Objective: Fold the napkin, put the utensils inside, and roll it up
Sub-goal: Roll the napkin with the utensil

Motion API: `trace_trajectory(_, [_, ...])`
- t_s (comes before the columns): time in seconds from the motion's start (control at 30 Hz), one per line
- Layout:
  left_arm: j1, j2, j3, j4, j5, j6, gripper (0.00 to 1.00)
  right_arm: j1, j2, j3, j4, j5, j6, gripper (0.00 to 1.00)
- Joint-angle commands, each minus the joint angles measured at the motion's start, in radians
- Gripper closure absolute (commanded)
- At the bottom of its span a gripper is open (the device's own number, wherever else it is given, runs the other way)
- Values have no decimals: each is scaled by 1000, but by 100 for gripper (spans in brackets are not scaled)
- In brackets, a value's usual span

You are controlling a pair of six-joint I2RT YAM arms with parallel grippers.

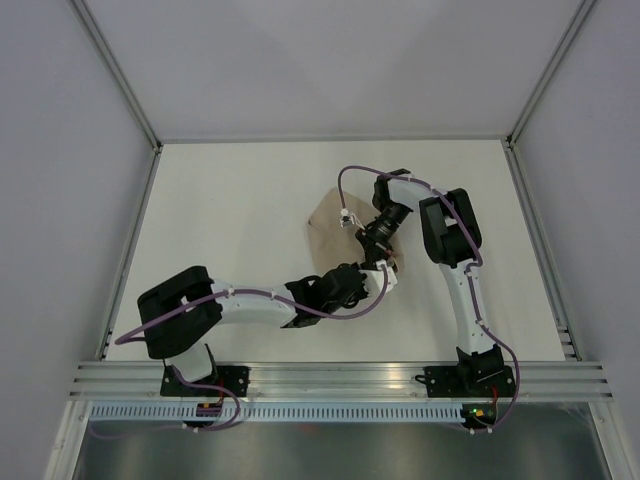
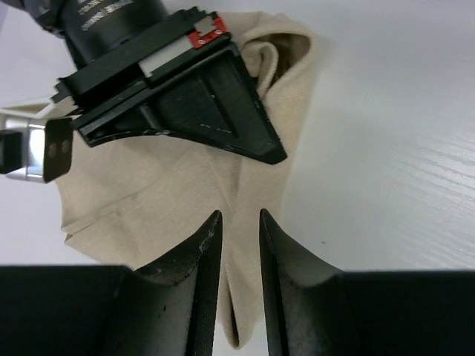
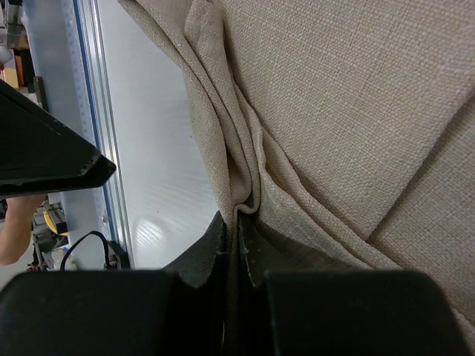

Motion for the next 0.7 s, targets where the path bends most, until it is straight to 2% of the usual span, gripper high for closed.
trace_trajectory(0.0, [-22,32,29,73,-6,96,67,-3,52,26,87,45,-27,92])
trace_trajectory(0.33, [-28,139,49,106,27,141,63,-3,57,31,87,51,-15,92])
trace_trajectory(0.67, [6,213,50,131,3,162,62,-3,64,38,87,52,-10,92])
